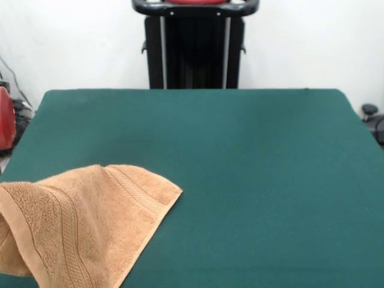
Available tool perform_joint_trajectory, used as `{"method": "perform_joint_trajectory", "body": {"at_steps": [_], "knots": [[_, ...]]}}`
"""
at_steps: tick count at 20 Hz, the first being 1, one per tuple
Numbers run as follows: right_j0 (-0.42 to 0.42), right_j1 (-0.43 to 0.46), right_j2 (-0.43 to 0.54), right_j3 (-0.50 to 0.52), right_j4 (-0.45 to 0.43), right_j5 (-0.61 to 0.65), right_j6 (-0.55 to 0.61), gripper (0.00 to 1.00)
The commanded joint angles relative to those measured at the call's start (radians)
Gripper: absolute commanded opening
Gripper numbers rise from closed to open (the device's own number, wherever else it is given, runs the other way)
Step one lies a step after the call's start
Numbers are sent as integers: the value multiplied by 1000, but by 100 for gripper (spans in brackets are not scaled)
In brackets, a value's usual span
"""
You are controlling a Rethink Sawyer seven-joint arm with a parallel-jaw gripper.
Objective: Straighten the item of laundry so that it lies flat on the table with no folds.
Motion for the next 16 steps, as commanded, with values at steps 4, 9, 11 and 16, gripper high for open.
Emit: {"method": "perform_joint_trajectory", "body": {"at_steps": [4, 9, 11, 16], "knots": [[-37, -414, -102, 682, 127, -277, 76, 0], [19, -664, -242, 969, 183, -332, 332, 0], [77, -740, -318, 1034, 208, -315, 436, 0], [218, -829, -475, 1112, 256, -265, 633, 0]]}}
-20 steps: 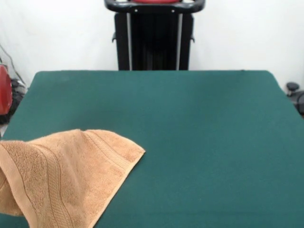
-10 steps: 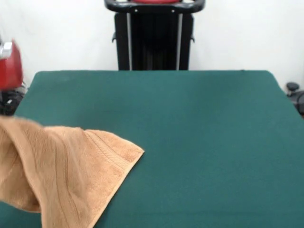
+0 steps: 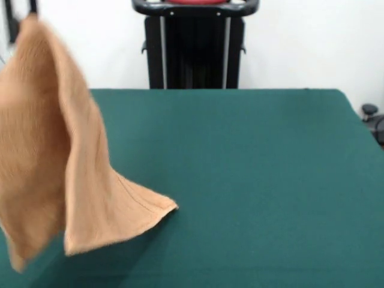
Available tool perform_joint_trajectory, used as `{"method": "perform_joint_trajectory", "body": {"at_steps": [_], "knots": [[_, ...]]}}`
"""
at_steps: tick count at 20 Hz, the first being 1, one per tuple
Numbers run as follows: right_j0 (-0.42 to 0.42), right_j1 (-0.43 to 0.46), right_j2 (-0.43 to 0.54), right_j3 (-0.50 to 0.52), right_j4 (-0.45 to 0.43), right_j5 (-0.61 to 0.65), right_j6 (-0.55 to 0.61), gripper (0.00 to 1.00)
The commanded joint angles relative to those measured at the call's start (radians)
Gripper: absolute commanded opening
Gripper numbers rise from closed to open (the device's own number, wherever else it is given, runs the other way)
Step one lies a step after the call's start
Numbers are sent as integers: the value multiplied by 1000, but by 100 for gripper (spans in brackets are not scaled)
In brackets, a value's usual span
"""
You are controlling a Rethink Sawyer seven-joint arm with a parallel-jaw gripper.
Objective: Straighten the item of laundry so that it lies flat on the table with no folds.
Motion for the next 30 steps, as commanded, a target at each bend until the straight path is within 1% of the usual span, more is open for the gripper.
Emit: {"method": "perform_joint_trajectory", "body": {"at_steps": [1, 5, 10, 16, 19, 21, 23, 25, 27, 30], "knots": [[192, -274, -210, 390, 96, 5, 544, 0], [259, -286, -277, 411, 111, -10, 595, 0], [298, -284, -321, 446, 137, -49, 624, 0], [314, -273, -344, 459, 149, -83, 624, 0], [306, -257, -342, 460, 157, -104, 608, 0], [291, -233, -332, 447, 166, -116, 576, 0], [268, -202, -315, 416, 174, -116, 532, 0], [235, -180, -284, 367, 177, -132, 461, 0], [201, -171, -248, 304, 176, -155, 388, 0], [156, -135, -201, 177, 176, -105, 304, 0]]}}
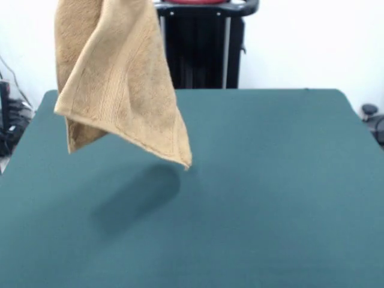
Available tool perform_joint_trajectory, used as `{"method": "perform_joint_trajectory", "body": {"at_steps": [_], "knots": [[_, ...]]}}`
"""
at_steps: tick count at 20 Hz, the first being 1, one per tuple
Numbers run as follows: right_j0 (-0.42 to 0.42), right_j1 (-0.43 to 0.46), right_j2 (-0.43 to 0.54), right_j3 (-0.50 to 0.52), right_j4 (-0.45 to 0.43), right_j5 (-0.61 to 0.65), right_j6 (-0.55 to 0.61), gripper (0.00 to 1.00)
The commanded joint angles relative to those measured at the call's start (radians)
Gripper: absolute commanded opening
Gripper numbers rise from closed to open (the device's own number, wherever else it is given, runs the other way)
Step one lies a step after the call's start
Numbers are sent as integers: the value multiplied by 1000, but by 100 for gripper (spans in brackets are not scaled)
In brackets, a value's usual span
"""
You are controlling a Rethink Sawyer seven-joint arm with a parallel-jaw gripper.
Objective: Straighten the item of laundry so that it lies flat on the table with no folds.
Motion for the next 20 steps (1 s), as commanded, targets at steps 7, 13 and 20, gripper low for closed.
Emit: {"method": "perform_joint_trajectory", "body": {"at_steps": [7, 13, 20], "knots": [[-96, 253, 209, -255, 14, 5, -141, 0], [-138, 322, 286, -234, -8, -245, -160, 0], [-65, 260, 185, -277, -106, -294, -36, 0]]}}
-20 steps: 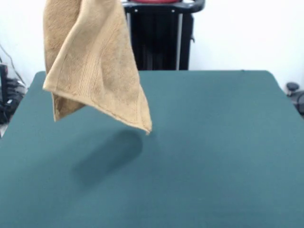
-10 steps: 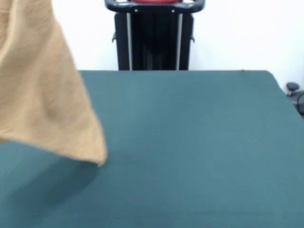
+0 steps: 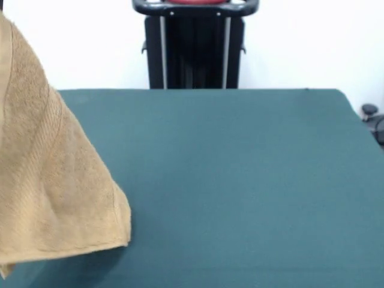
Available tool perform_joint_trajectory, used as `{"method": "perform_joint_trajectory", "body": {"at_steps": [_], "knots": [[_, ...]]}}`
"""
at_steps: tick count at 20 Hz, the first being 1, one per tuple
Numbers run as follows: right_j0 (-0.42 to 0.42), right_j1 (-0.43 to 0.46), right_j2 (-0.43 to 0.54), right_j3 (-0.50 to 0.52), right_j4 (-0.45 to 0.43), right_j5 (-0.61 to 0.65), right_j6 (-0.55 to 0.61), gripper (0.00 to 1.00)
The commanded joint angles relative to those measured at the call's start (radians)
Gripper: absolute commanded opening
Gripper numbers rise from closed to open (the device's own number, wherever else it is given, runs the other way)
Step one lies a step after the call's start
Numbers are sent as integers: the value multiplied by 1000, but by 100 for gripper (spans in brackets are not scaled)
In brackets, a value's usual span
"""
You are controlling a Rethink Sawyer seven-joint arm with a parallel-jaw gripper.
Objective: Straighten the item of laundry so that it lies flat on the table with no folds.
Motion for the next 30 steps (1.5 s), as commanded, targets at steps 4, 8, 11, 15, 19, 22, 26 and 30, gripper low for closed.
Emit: {"method": "perform_joint_trajectory", "body": {"at_steps": [4, 8, 11, 15, 19, 22, 26, 30], "knots": [[112, -70, 11, 13, -97, -80, 30, 0], [99, -63, 25, 8, -88, -66, 15, 0], [80, -54, 46, -18, -81, -54, -15, 0], [30, 20, 122, -167, -70, 18, -147, 0], [-30, 176, 232, -374, -59, 94, -303, 0], [-48, 313, 330, -589, -77, 207, -437, 0], [-35, 393, 399, -769, -124, 329, -521, 0], [-34, 393, 409, -780, -129, 305, -535, 0]]}}
